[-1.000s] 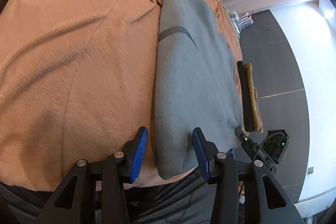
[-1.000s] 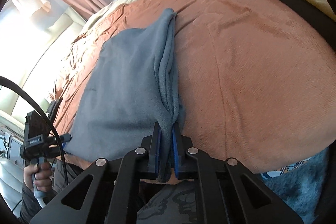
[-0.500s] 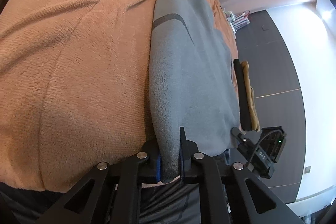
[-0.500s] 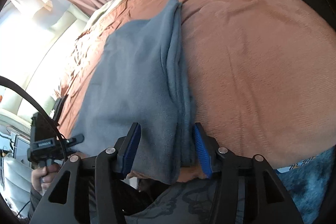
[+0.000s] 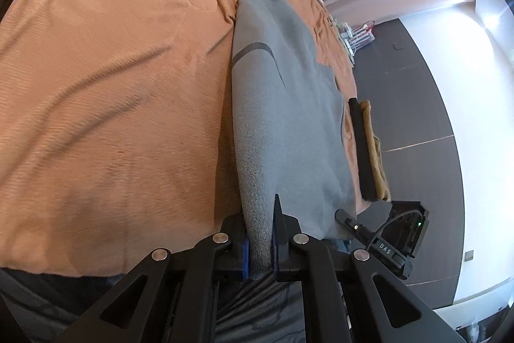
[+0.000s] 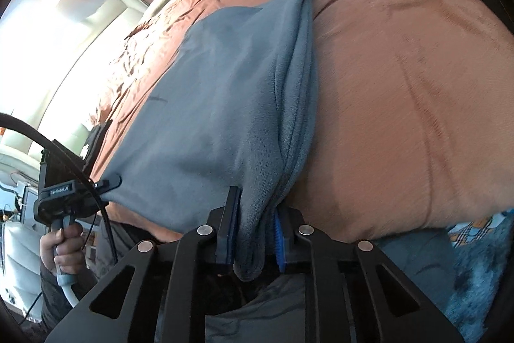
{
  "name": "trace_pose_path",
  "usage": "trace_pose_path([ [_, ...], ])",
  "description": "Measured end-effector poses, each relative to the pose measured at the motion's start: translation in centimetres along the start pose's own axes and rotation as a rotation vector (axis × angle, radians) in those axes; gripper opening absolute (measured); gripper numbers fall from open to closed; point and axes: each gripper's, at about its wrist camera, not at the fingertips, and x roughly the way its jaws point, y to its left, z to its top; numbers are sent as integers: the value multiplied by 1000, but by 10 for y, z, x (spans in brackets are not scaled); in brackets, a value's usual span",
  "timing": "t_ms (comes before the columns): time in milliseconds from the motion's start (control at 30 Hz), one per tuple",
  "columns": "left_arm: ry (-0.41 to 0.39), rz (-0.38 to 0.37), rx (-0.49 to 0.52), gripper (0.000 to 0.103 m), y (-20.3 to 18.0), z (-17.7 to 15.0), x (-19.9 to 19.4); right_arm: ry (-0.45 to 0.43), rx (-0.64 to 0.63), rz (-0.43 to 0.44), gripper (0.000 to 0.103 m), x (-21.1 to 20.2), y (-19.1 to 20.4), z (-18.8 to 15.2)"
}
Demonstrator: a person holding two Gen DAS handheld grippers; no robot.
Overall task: Fold small clothes
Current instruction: 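Pinch the new fold edge with the right gripper while the left gripper closes beside it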
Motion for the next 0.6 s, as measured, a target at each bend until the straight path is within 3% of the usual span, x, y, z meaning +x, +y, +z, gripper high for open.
trace_pose_path([
  [433,7,19,4,9,3,-21,-22,32,-41,46,16,8,14,-7],
  [600,21,43,14,11,0,-16,-16,36,-44,18,16,9,11,-6],
])
